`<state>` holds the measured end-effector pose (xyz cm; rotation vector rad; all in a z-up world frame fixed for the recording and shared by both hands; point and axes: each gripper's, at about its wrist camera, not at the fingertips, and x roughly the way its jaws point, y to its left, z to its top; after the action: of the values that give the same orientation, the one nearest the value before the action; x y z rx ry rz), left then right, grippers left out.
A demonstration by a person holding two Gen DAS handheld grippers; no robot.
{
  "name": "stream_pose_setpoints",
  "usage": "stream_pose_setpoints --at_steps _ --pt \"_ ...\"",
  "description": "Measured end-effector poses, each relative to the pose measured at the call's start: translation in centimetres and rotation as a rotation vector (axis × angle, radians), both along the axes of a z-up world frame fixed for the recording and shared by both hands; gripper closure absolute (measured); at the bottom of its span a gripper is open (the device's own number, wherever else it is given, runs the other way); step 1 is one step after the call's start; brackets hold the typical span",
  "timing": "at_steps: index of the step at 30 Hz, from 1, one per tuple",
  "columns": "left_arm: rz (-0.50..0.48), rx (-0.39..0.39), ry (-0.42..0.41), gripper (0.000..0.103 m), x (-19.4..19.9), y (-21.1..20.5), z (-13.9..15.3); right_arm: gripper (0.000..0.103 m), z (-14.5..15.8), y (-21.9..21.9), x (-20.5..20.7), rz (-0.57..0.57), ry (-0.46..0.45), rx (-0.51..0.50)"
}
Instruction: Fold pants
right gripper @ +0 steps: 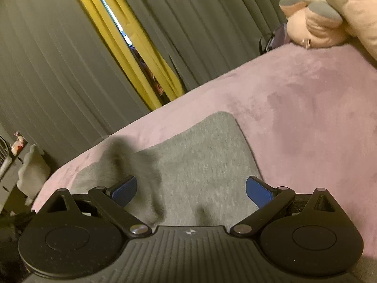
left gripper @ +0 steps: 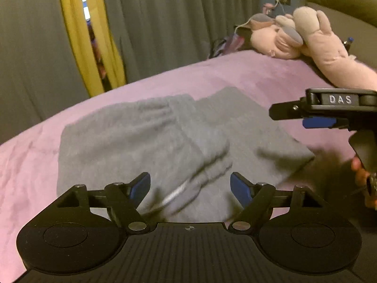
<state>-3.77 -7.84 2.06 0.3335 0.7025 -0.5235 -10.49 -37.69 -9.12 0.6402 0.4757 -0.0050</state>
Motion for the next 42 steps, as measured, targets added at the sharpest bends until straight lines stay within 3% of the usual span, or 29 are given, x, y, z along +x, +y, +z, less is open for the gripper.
stream_pose_setpoints --at_steps 4,8,11,14,17,22,27,31,34,35,36,38,40,42 --pt "0.169 -0.057 0.028 0.009 -0.3 3.3 0.5 0.004 -0.4 0.7 0.4 0.049 0.023 0.016" --pt "0.478 -0.099 0.058 0.008 0.3 9.3 -0.1 0.004 -0.2 1.8 1.6 0.124 0.014 0.089" --pt "0.664 -0.231 0.102 0.008 0.7 13.3 -0.1 0.004 -0.8 2.6 3.8 0.183 0.045 0.201" --pt "0.769 -0.372 0.141 0.006 0.7 15.6 -0.5 0.010 -2.5 3.3 6.1 0.187 0.124 0.355" --pt "0.816 -0.388 0.149 0.006 0.6 16.7 -1.4 0.012 -3.9 4.0 7.8 0.161 0.191 0.413" --pt "0.900 -0.517 0.189 0.006 0.0 18.8 -2.6 0.012 -3.9 4.6 9.9 0.148 0.220 0.406" --pt "0.981 -0.594 0.208 0.006 -0.2 20.0 -3.6 0.011 -4.6 4.2 11.4 0.157 0.252 0.503" --pt "0.957 -0.560 0.235 0.006 0.2 19.5 -3.6 0.013 -5.0 3.5 12.1 0.183 0.265 0.562" --pt "0.939 -0.497 0.269 0.006 1.2 18.9 -3.7 0.030 -5.3 3.0 12.2 0.188 0.276 0.575" --pt "0.936 -0.483 0.271 0.006 1.3 18.7 -3.7 0.046 -5.4 2.9 12.2 0.193 0.272 0.576" --pt "0.934 -0.475 0.271 0.006 1.3 18.6 -3.7 0.054 -5.5 2.9 12.2 0.203 0.267 0.576" --pt "0.934 -0.487 0.263 0.006 1.2 18.7 -3.8 0.054 -5.5 3.0 11.9 0.222 0.258 0.571" --pt "0.937 -0.510 0.259 0.006 1.1 18.9 -4.0 0.045 -5.5 2.9 11.9 0.230 0.256 0.582" --pt "0.944 -0.534 0.259 0.006 1.0 19.1 -4.1 0.031 -5.9 2.8 12.2 0.225 0.256 0.629"
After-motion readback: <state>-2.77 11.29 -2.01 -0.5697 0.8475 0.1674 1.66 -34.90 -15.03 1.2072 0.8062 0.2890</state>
